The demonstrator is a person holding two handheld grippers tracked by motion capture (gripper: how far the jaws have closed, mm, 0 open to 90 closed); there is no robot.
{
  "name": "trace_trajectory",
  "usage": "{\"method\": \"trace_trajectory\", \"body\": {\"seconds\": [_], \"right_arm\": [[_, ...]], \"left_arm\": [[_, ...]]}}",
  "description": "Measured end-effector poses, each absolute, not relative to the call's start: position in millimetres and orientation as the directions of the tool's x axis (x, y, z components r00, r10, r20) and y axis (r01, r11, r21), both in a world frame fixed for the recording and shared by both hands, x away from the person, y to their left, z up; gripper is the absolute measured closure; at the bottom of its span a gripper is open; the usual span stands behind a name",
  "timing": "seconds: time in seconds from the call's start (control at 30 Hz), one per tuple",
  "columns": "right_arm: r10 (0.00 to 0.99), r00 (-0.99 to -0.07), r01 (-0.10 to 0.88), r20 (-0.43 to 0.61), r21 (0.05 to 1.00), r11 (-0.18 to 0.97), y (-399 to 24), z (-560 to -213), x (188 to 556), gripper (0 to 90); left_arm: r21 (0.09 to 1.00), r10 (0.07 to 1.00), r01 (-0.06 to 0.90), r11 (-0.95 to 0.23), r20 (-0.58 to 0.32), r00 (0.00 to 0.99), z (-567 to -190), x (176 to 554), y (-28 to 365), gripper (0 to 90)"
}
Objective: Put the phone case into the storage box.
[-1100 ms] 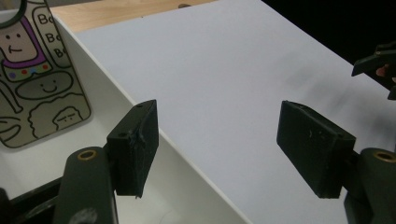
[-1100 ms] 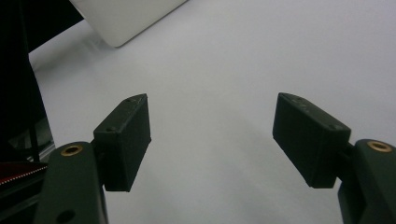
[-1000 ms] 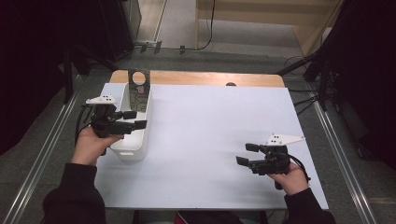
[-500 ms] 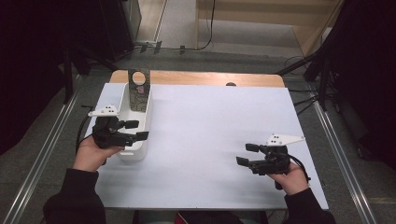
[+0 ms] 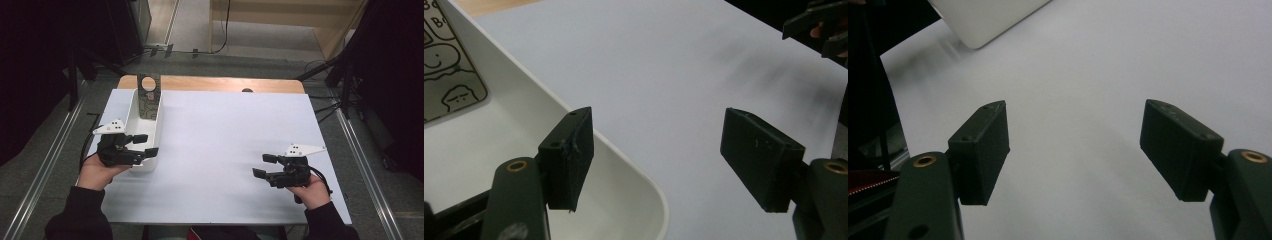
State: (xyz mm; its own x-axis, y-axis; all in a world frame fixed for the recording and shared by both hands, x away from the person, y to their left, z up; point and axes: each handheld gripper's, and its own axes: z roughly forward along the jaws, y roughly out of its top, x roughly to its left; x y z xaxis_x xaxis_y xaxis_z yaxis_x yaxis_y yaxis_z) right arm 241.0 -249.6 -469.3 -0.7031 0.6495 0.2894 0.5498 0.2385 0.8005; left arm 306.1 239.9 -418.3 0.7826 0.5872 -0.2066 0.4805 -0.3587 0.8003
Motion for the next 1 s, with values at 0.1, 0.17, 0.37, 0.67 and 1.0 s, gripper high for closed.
{"method": "trace_trajectory", "body": {"seconds": [0.1,0.17,0.37,0.67,1.0], "right_arm": [[0.650,-0.703,0.549,0.289,0.801,0.238,-249.6,-469.4,241.0,26.7],[0.650,-0.703,0.550,0.289,0.800,0.239,-249.6,-469.1,240.9,26.7],[0.649,-0.703,0.550,0.290,0.800,0.239,-249.4,-469.1,240.7,26.7],[0.648,-0.704,0.551,0.290,0.799,0.242,-249.2,-469.2,240.5,26.7],[0.647,-0.705,0.552,0.290,0.797,0.245,-249.6,-469.8,239.5,26.7]], "left_arm": [[0.800,0.590,0.478,-0.363,-0.199,0.782,-419.4,302.9,240.3,29.1],[0.800,0.592,0.474,-0.367,-0.192,0.783,-419.6,300.8,241.2,29.2],[0.806,0.599,0.471,-0.359,-0.187,0.778,-420.5,295.9,246.4,29.2],[0.814,0.600,0.457,-0.359,-0.174,0.781,-421.7,288.8,250.8,29.2],[0.811,0.605,0.461,-0.360,-0.173,0.777,-427.1,280.5,254.1,29.1]]}}
